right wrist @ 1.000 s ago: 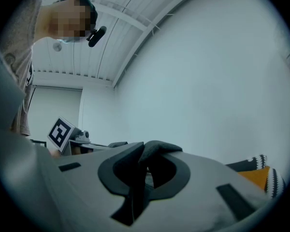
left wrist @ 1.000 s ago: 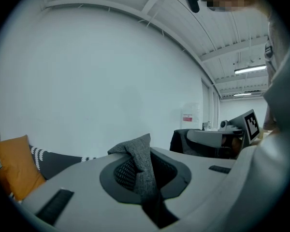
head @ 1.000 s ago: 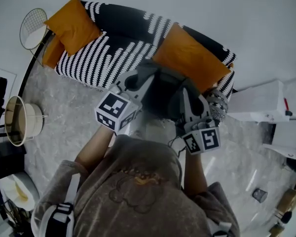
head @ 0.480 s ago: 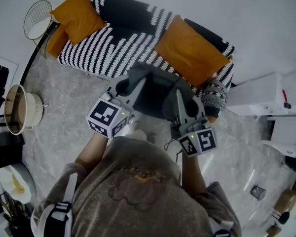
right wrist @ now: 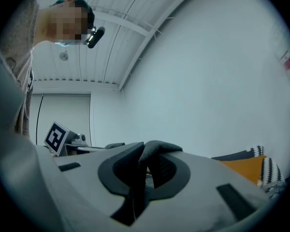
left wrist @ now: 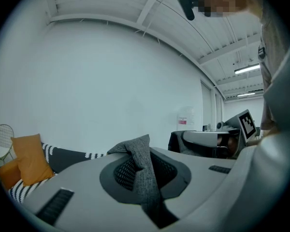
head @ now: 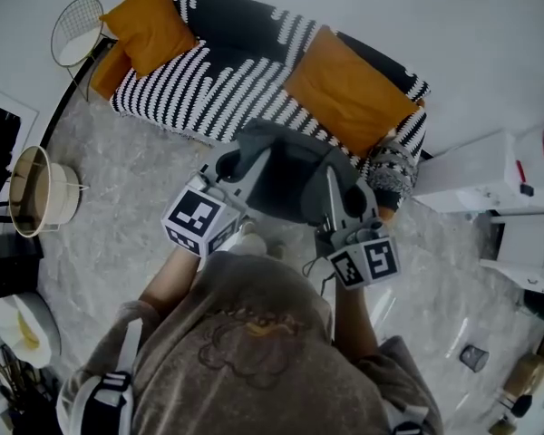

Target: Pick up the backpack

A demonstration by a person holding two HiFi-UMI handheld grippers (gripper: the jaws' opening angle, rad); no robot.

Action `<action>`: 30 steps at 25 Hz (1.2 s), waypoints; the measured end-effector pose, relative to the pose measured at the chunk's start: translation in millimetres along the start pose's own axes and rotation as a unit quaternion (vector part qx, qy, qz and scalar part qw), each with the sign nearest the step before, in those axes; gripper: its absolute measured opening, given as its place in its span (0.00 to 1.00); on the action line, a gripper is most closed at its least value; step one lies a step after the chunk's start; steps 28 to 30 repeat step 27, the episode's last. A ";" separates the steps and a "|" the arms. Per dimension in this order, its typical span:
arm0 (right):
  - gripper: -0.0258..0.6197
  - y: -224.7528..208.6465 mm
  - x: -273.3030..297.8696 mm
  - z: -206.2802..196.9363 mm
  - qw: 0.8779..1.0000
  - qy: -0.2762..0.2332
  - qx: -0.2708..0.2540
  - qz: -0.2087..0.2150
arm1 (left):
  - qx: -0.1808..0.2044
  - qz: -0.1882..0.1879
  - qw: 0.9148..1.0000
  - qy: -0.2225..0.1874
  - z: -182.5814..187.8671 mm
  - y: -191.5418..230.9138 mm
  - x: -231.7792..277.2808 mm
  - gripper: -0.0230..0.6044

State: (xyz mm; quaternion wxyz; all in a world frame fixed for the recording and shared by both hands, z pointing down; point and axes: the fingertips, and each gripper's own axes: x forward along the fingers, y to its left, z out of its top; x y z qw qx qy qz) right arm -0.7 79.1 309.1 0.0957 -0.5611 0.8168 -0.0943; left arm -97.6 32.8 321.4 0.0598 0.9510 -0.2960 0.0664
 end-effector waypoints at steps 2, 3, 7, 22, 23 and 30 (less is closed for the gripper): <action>0.09 -0.6 -5.1 0.9 1.000 0.001 -0.002 0.001 | 0.001 0.000 1.000 0.001 0.0 -5.8 -0.8 0.08; 0.09 -1.4 -7.7 1.4 1.000 0.000 -0.004 0.001 | 0.001 0.000 1.000 0.001 0.1 -9.0 -0.9 0.08; 0.09 -7.2 -17.2 2.2 1.000 0.001 -0.003 0.003 | -0.003 -0.001 1.000 0.004 -2.9 -21.3 0.7 0.08; 0.09 -17.0 -27.4 -1.3 1.000 -0.001 0.004 0.004 | -0.008 0.001 1.000 0.012 -7.5 -33.5 7.9 0.08; 0.09 -17.4 -27.9 -1.0 1.000 -0.001 0.005 0.005 | -0.007 0.001 1.000 0.012 -7.1 -34.0 8.3 0.08; 0.09 -18.1 -31.3 1.4 1.000 -0.002 0.004 0.006 | -0.005 0.003 1.000 0.014 -6.1 -37.4 7.6 0.08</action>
